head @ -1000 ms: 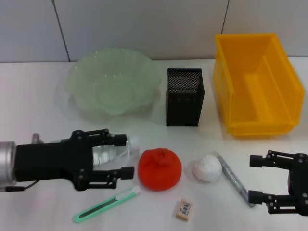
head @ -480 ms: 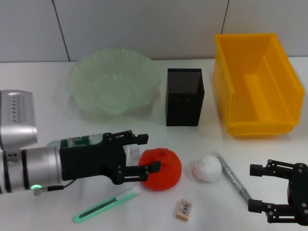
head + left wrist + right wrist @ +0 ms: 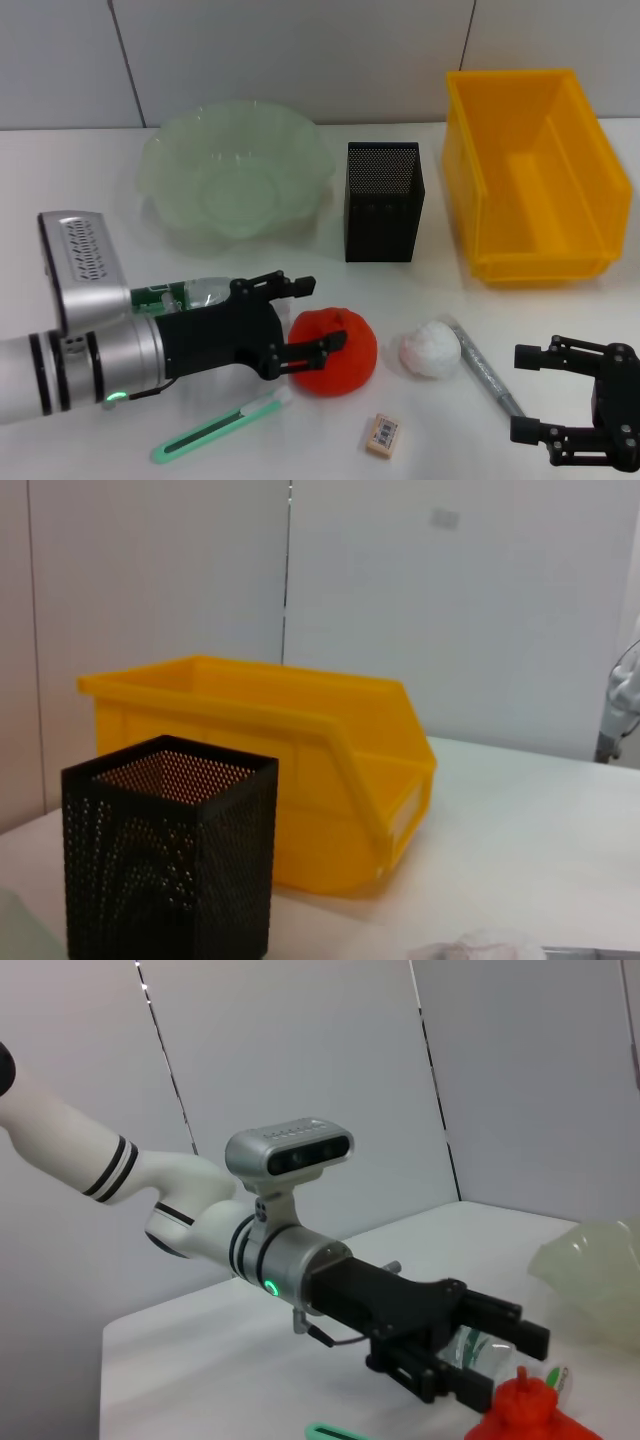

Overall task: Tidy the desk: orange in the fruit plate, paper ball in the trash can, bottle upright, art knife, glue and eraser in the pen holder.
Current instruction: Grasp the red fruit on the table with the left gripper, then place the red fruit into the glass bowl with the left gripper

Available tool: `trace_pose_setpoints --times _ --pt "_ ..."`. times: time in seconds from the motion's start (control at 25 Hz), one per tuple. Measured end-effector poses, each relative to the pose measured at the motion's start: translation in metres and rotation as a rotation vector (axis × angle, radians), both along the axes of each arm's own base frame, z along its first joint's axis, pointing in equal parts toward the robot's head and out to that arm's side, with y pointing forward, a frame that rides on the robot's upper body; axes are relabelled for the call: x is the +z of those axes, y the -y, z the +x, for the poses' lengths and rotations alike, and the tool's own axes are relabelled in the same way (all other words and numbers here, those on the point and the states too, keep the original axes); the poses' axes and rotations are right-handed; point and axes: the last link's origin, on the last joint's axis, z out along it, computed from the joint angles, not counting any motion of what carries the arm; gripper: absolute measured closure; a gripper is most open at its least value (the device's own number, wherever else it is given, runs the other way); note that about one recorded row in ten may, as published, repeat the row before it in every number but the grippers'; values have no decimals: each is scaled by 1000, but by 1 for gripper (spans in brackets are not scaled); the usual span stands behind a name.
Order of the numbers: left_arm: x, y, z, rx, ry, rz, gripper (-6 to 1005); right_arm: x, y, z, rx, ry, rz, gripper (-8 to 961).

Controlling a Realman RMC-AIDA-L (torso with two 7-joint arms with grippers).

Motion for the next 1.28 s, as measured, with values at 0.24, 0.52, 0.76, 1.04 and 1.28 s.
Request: trace_pose_setpoints --times 0.24,0.52,0.76,1.04,1.28 --pt "-12 -1 4 -5 -32 -8 299 1 0 1 0 6 1 142" --pt "-20 2 7 -28 -56 -41 309 4 -2 3 -7 19 11 142" --pt "-21 3 7 -28 -55 -47 318 1 -5 3 -16 24 19 142" --pt "-22 4 6 -24 -57 -48 567 0 -5 4 -24 25 20 141" --pt "-21 6 7 -26 -40 -58 694 0 -4 4 -25 21 24 141"
